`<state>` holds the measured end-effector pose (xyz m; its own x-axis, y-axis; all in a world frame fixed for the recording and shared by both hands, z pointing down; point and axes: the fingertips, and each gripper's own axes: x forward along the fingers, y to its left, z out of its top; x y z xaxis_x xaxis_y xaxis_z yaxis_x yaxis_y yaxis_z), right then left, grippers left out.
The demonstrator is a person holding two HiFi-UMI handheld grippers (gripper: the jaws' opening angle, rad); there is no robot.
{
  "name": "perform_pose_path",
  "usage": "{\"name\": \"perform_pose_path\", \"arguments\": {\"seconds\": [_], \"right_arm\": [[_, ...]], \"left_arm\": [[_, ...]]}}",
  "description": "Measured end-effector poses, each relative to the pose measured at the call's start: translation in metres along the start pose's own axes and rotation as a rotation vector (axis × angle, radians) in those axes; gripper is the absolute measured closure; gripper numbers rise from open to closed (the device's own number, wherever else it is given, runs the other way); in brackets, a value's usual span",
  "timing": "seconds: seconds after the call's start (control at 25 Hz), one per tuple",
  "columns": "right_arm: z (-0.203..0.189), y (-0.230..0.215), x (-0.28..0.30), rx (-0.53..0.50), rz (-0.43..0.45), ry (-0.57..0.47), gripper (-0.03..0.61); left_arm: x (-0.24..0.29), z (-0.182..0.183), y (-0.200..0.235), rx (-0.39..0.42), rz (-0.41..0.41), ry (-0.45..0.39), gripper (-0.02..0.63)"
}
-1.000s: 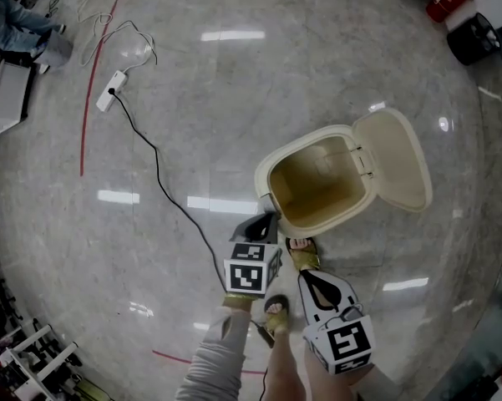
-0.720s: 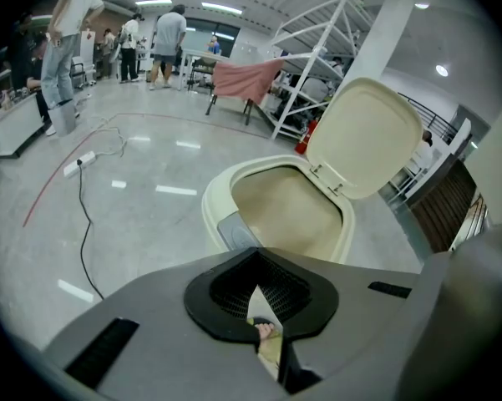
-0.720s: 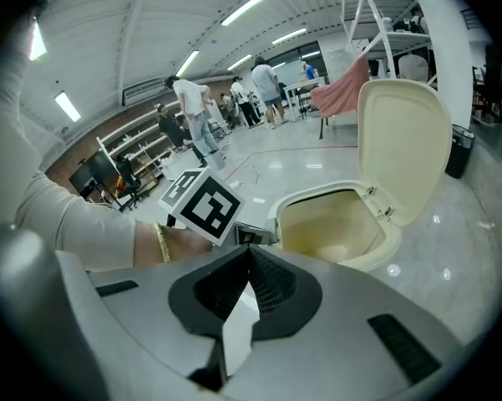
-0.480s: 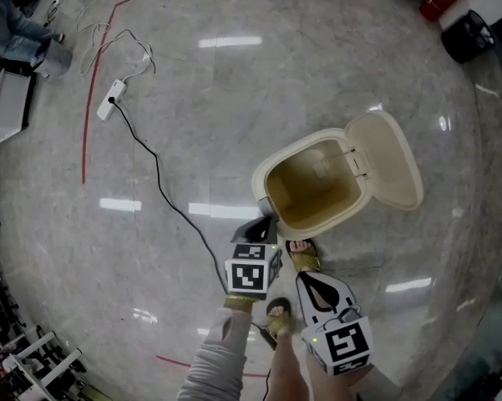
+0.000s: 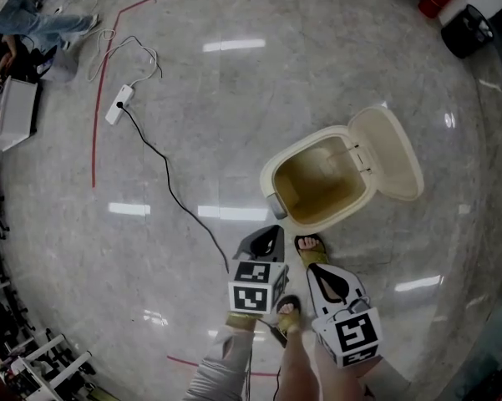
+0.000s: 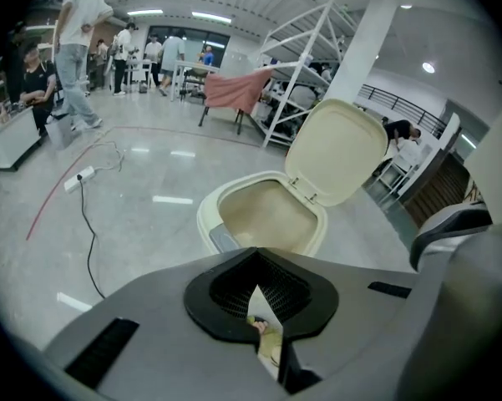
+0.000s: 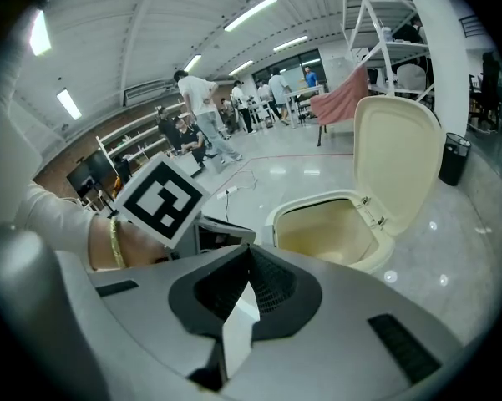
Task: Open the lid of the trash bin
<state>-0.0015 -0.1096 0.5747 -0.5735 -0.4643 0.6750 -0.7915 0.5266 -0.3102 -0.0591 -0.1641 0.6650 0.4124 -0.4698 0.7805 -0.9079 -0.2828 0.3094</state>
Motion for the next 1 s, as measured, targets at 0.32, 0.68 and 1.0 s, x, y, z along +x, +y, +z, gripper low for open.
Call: {"name": "perform_pose_path", "arguments": {"seconds": [0.32,0.68,1.0], "right_arm": [[-0.005,0.001,-0.003,-0.029,0.002,-0.007,0.579],[-0.003,0.002,-0.017,-0.062,0.01,-0.01,0.58],[0.002,0.007,-0.036,-0.119,0.016,-0.026,0.58]], "left_arm": [[-0.05,0.013,-0.028,-0.03,-0.037,-0.101,0.609],[-0.094,0.018,-0.056,0.012,-0.032,-0.164,0.609],[-0.125,0.005,-0.063,-0.052,-0.015,-0.191,0.609]]}}
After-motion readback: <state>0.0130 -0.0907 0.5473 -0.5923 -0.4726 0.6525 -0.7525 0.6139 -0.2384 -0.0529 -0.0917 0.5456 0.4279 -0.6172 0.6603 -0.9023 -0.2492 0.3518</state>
